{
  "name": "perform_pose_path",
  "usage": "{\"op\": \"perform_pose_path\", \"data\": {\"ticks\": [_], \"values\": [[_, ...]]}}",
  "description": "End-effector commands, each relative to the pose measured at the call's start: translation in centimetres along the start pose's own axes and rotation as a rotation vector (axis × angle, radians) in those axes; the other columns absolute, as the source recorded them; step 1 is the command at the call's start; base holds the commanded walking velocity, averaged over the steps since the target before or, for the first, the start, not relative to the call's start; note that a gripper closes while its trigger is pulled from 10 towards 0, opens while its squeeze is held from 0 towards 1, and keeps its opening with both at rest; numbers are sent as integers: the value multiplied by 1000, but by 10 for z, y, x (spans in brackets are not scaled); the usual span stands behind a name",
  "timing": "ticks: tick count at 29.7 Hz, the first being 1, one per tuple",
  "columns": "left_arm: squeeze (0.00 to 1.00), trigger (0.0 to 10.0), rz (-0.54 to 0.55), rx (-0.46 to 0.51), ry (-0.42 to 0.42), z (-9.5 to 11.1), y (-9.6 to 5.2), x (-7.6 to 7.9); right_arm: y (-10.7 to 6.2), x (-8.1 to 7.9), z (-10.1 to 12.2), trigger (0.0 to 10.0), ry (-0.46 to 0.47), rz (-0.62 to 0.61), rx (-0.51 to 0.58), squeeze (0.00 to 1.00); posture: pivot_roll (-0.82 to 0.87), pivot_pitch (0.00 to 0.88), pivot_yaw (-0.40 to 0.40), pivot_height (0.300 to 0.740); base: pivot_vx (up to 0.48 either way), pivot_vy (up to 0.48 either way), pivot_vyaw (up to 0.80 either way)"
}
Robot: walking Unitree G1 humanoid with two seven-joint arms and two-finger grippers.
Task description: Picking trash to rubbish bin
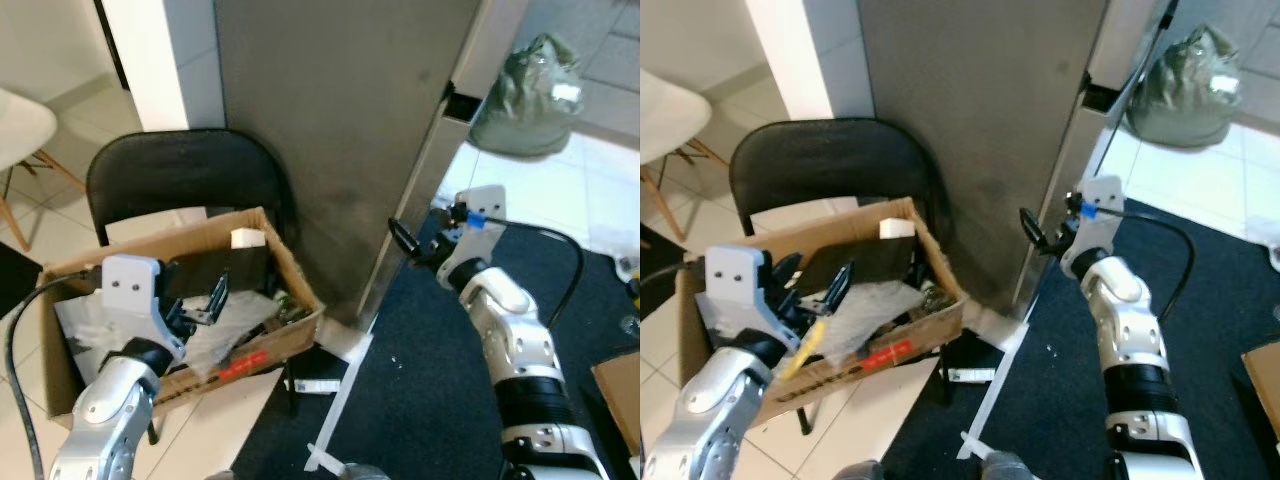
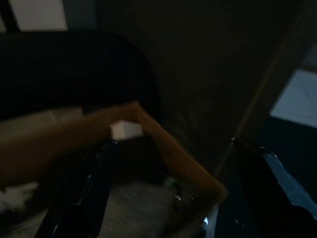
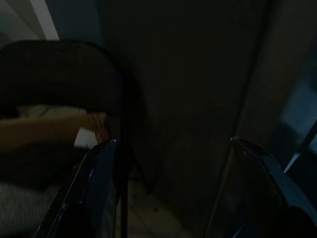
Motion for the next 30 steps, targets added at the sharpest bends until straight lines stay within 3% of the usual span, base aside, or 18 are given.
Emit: {"op": "perform_pose_path", "data": {"ticks": [1,6,30], "values": [[0,10000,-8,-11,-4,-2,0,2,-2,5,2,10000,8,-15,9,0,-59,0,-32,740,240,-412,0],[0,10000,-11,8,-36,1,0,1,-2,10,-1,10000,31,-47,-9,0,-61,0,-29,740,201,-324,0],[0,10000,2,33,-53,5,-1,0,-7,30,-11,10000,26,-221,-87,0,-69,0,-27,740,0,0,-763]]}}
Point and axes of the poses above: a point about 5 cm out from each wrist's last joint towards the gripper, its own y axis pointing out of the wrist towards the gripper, its own z axis along the axis of the wrist's last joint, x = y × z, the point moved 5 cm from there along y, pointing out of the wrist towards the gripper, and after that the axes turned 6 degrees about -y, right-handed, at the moved point
